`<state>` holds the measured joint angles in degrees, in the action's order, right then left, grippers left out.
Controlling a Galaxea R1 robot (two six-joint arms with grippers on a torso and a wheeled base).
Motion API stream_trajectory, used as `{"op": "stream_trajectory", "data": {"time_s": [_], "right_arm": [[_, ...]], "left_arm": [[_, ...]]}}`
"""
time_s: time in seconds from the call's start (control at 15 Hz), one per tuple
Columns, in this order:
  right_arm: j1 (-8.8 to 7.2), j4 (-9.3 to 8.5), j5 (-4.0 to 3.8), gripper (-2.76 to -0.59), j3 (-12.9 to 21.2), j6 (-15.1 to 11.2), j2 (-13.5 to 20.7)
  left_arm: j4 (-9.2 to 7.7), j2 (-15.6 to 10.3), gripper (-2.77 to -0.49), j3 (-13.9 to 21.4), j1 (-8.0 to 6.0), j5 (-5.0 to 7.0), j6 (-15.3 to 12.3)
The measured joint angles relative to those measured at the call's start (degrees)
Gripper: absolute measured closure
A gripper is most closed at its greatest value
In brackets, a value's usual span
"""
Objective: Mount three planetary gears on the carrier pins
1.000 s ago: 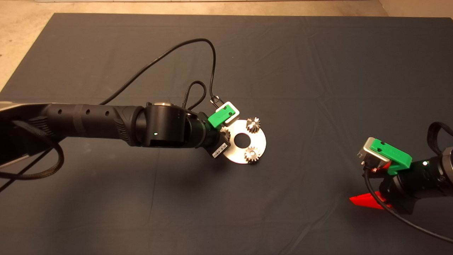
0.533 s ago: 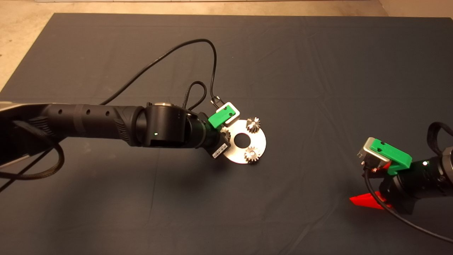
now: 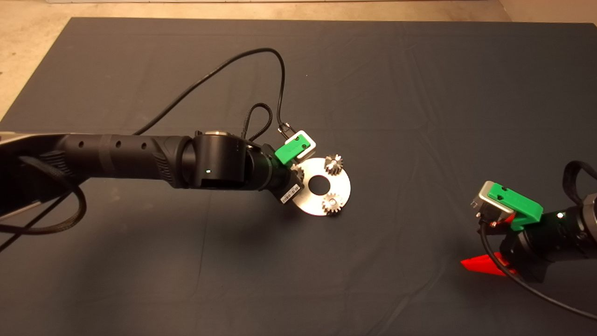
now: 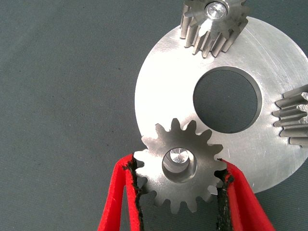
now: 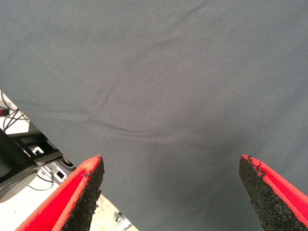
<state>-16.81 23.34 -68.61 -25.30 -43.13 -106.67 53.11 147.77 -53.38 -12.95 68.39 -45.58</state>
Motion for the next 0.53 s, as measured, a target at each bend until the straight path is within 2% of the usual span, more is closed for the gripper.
{"op": "stream_trajectory", "data": {"time_s": [0.53], "right_arm": [[0.00,0.00,0.01,-2.07,0.00,-0.01,-0.17]], "left_arm": [[0.02,0.00,-0.60,-0.23,0.01,-0.32,0.00]]}}
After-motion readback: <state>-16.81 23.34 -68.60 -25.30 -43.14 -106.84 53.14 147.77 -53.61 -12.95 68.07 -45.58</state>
